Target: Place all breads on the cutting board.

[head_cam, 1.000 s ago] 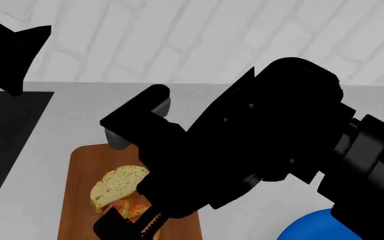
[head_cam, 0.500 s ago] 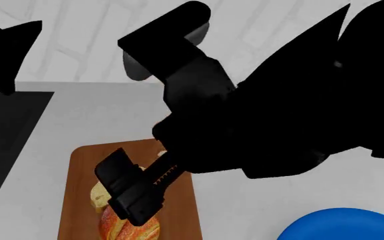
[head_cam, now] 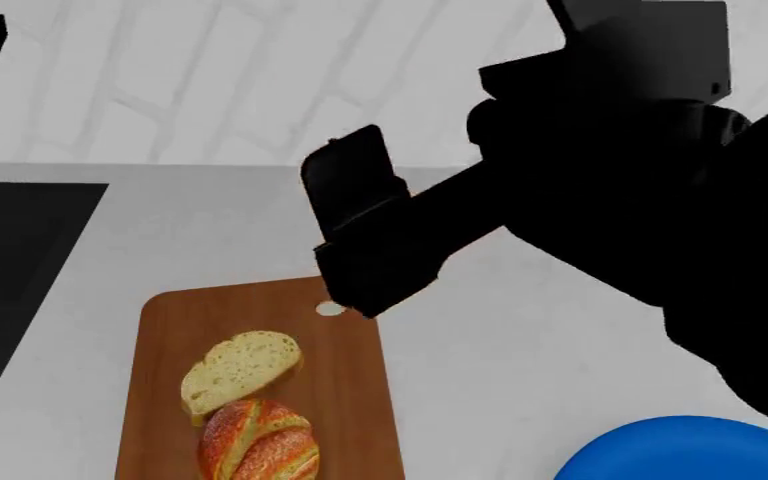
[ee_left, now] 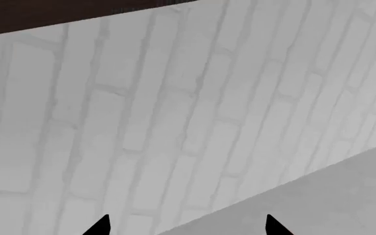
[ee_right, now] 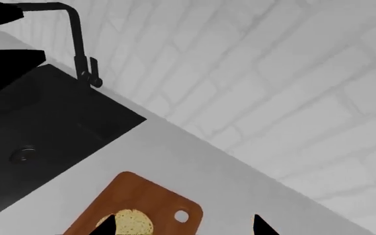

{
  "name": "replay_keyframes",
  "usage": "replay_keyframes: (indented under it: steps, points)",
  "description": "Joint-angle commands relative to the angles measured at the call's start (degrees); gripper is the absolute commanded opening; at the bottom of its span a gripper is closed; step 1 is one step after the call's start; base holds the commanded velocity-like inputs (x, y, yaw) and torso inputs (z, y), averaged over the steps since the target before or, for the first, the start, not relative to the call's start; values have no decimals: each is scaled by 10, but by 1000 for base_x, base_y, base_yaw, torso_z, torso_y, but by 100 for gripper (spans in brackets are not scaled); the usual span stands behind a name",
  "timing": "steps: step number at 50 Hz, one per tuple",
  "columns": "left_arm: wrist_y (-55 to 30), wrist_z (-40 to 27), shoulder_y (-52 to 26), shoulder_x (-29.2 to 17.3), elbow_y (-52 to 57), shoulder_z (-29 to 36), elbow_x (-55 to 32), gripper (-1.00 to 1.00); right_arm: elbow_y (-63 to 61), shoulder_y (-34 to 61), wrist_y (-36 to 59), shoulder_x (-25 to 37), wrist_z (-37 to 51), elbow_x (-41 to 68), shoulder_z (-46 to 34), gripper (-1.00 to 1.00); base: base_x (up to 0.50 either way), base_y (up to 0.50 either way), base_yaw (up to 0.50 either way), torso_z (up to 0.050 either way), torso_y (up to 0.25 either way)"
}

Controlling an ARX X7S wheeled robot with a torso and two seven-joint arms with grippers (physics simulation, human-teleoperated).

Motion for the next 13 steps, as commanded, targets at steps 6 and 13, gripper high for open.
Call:
replay_keyframes:
  steps: [6,13]
  points:
    - [90,-69,43,-64,44,-25,10,100,-143,-65,-150,162,88,-43,69,100,0,0,0,0,0]
    - [123,-97,58,-88,60,-35,2,100,-201,-86,-201,217,149,-62,83,100,0,0,0,0,0]
